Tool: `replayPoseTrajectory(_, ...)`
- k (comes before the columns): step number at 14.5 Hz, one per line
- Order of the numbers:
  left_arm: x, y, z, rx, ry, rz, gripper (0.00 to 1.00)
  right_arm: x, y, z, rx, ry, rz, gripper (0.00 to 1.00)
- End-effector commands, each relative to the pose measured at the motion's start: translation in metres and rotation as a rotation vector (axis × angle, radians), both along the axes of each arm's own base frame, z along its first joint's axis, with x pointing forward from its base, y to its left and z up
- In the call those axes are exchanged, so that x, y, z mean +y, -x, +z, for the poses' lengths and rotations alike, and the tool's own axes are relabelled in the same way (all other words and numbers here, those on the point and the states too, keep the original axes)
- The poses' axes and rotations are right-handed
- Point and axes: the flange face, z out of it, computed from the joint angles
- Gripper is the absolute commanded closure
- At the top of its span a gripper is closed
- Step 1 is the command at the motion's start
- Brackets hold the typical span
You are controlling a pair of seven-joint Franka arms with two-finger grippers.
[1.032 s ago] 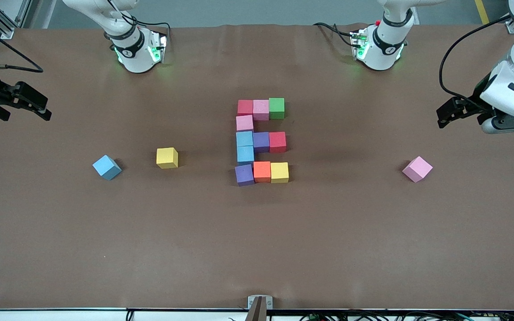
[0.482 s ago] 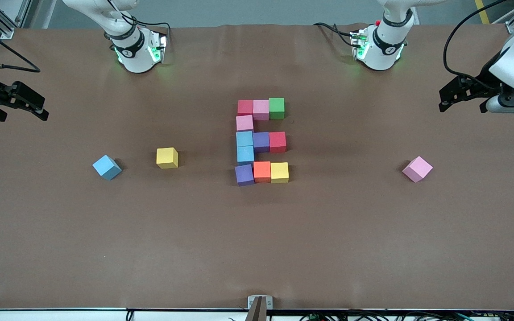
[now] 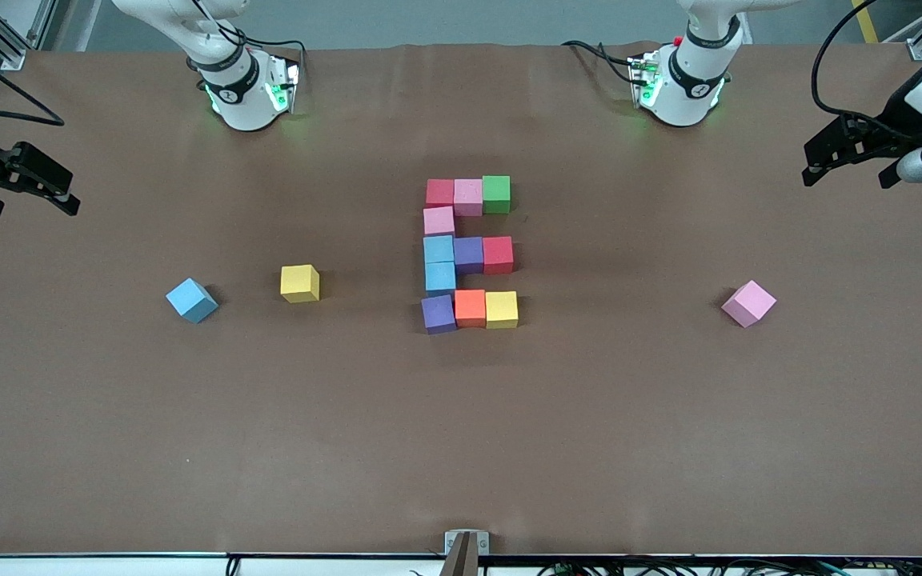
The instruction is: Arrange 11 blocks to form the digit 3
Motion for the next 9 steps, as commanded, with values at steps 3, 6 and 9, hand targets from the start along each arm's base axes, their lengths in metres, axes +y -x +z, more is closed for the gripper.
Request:
replayPoseTrajectory(3,0.0013,-0.0018,0.0039,0.012,-0.059,-0.015,0.0,-0.006,0.0009,0.0036,-0.005,0.018,-0.005,0.0)
replayPoseTrajectory(6,0.0006,-0.0042,-0.0001,0.02,-0.059,-0.019,0.0,-0.0084,0.0004,0.0049,-0.008,0.016,-0.009,0.0)
replayPoseTrajectory(9,0.0021,-0.0054,-0.0003,0.022,-0.043,-0.016,0.0,-0.0085,0.0002,0.005,-0.01,0.017,-0.01,0.0)
